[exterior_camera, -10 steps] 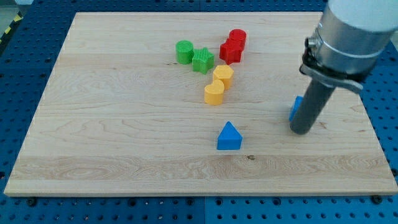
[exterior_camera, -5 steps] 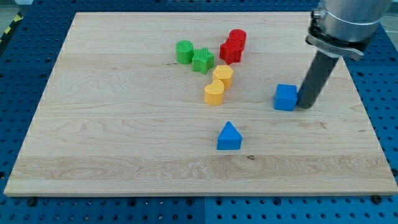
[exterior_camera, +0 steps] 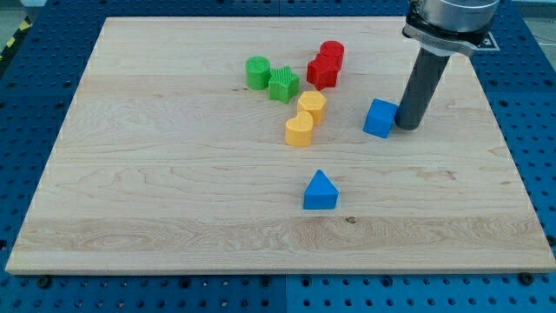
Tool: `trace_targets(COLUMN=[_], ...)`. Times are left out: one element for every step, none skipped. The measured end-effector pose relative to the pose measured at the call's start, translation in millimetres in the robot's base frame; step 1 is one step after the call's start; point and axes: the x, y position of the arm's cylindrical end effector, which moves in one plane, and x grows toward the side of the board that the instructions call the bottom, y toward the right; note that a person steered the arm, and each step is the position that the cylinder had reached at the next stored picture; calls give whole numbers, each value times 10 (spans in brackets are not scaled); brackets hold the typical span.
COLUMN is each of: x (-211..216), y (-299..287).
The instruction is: Push the blue cube to the right of the green star
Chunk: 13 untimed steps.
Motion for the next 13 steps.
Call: trace_targets(x=[248, 398, 384, 219, 56, 40, 139, 147, 53, -34, -49, -49, -62], y=[176, 268, 79, -203, -496, -571, -351, -137, -47, -173, -440, -669, -776])
